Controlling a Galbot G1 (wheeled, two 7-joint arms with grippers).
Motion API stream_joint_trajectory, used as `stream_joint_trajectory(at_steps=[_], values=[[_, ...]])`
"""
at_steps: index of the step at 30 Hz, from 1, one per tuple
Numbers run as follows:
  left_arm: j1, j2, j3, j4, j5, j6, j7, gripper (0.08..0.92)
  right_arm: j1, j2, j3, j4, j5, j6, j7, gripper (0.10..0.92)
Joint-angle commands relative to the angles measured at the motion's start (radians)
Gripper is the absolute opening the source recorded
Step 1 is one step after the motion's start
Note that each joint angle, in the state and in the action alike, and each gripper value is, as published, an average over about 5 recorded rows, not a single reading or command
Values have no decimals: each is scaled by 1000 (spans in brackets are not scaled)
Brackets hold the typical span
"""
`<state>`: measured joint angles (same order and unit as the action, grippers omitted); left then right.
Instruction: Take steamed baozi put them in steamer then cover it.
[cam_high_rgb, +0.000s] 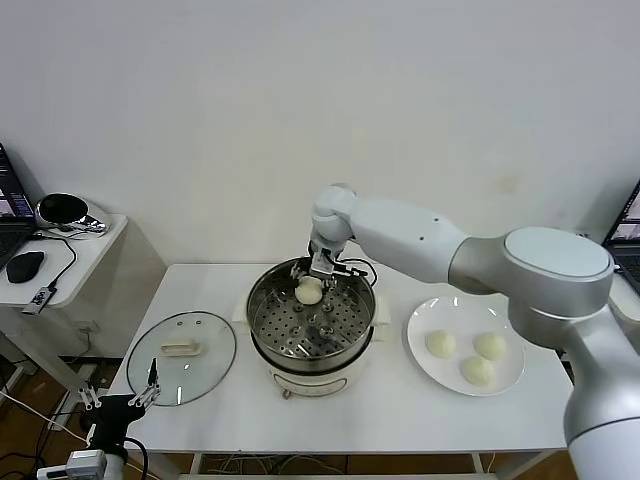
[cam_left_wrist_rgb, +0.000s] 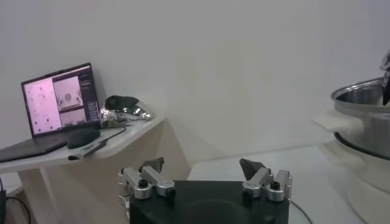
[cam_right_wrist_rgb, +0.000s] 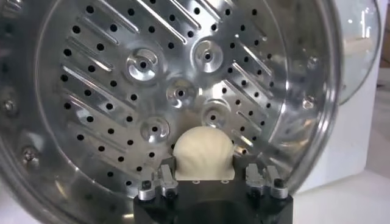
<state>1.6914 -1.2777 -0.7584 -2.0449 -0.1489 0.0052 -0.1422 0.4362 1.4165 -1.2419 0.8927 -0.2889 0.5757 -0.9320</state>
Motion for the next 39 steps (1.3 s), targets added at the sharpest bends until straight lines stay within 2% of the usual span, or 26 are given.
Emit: stream_joint_trajectory(at_steps=[1, 3, 9, 12, 16, 22, 27, 33, 39], values=[[3, 0, -3, -8, 0, 1, 0, 823, 68, -35, -6, 29, 73, -28, -35, 797], [4, 0, -4, -12, 0, 1, 0, 823, 131, -73, -19, 74, 162, -134, -83, 814], [9, -1, -5, -27, 0, 3, 0, 823, 298, -256, -62, 351, 482, -686, -212, 823], [9, 0, -5, -35, 1, 4, 0, 823, 359, -377, -90, 485, 583, -853, -218, 823], [10, 5, -4, -47, 1, 6, 1, 823, 393, -529, -112, 620, 652, -986, -218, 823], [15, 10, -2, -61, 3, 8, 0, 823, 342, -757, -107, 740, 637, -1056, -205, 823], [20, 14, -3, -64, 5, 7, 1, 823, 235, -899, -74, 756, 550, -1001, -162, 823], [18, 17, -10, -62, 6, 9, 1, 823, 45, -964, 31, 717, 419, -945, -157, 823], [24, 14, -17, -62, 8, 9, 1, 823, -154, -940, 174, 619, 287, -893, -157, 823]])
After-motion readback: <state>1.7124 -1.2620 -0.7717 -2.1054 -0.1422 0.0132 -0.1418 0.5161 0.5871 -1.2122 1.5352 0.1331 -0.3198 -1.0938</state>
